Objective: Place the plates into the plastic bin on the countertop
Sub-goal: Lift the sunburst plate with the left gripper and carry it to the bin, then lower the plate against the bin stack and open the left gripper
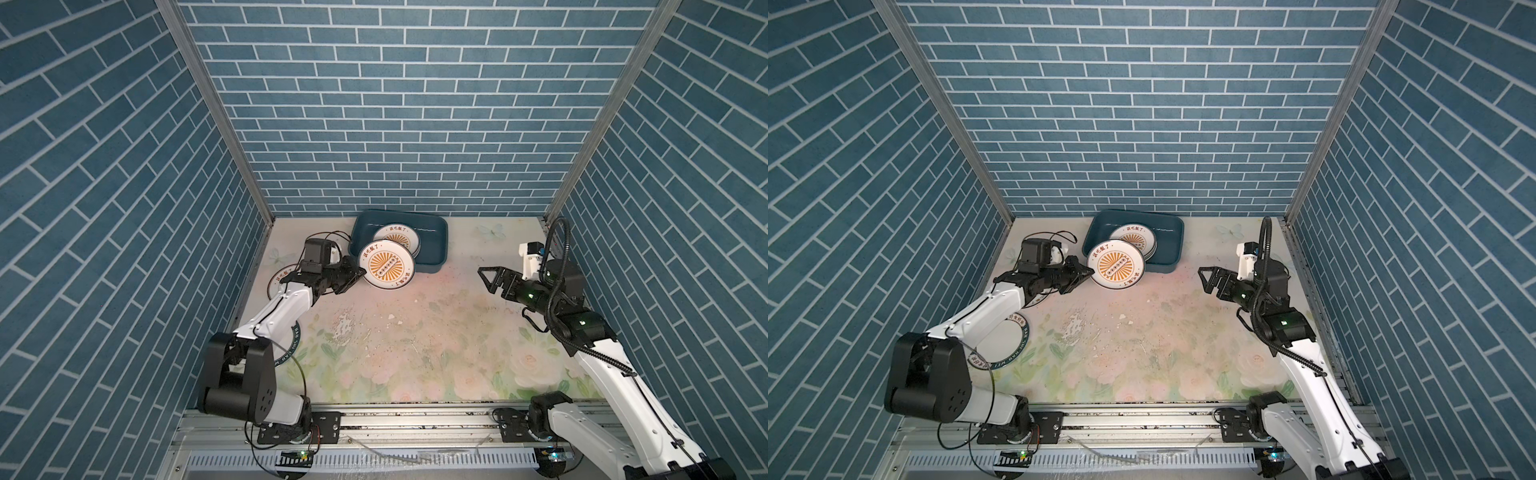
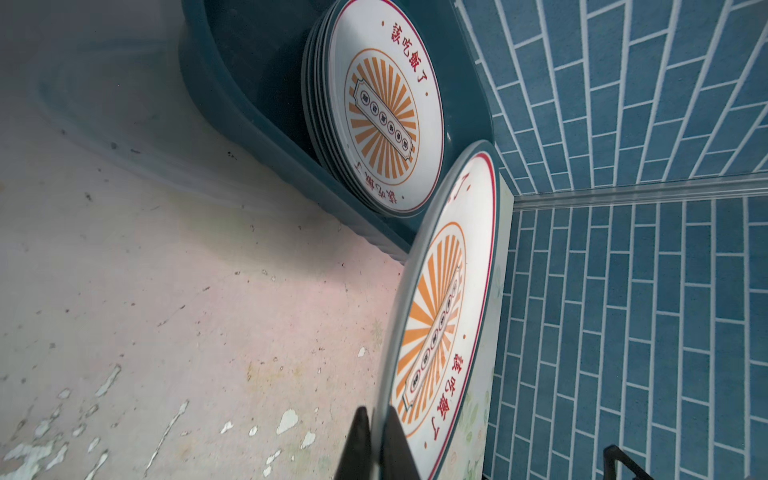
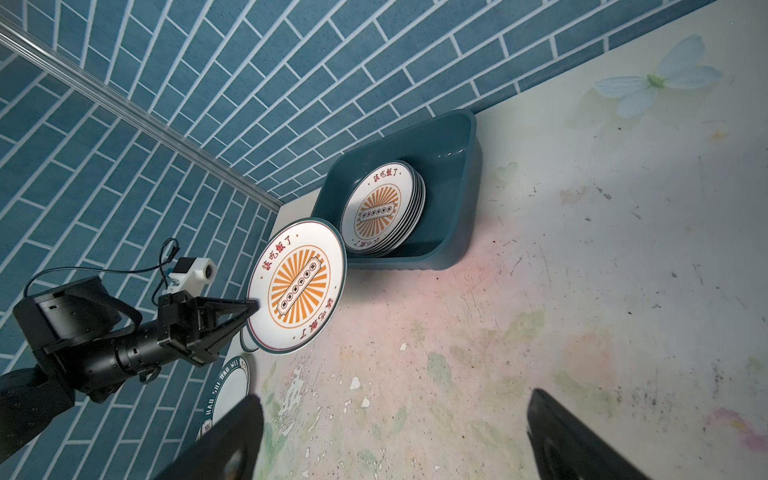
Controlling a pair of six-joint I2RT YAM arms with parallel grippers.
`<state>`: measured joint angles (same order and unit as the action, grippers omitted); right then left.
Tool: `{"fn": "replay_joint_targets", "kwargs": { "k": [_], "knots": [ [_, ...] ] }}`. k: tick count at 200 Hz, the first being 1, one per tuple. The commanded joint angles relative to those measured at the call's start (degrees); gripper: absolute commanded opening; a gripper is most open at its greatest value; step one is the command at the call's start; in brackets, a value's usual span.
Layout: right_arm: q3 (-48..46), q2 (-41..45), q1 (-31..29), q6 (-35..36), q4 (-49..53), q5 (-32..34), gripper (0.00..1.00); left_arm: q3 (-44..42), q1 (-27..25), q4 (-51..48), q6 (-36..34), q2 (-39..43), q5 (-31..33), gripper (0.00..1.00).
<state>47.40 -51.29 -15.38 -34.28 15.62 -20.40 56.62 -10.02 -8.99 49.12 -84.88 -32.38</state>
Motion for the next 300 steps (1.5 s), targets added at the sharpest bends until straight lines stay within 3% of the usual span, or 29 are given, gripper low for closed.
{"fn": "replay_joint_targets", "kwargs": {
  "k": [1,48,159,300],
  "knots": [
    [1.05,-0.65,-0.18,-0.46,-2.23,-1.13,0.99,3.75,0.18,4.47,0.45,-3.18,-0.05,0.02],
    [1.58,-2.47,-0.14,0.0,-2.36,-0.61,0.98,9.15,0.09,8.91,2.04,-12.22,0.7,0.02],
    [1.64,-3.82,-0.16,-1.42,-1.87,0.71,0.98,27.73,0.09,5.24,1.15,-31.43,0.29,0.02],
    [1.52,-3.05,-0.14,-1.49,-0.37,1.9,0.99,36.66,0.09,3.04,2.48,-40.73,-2.07,0.03]
  ]
}}
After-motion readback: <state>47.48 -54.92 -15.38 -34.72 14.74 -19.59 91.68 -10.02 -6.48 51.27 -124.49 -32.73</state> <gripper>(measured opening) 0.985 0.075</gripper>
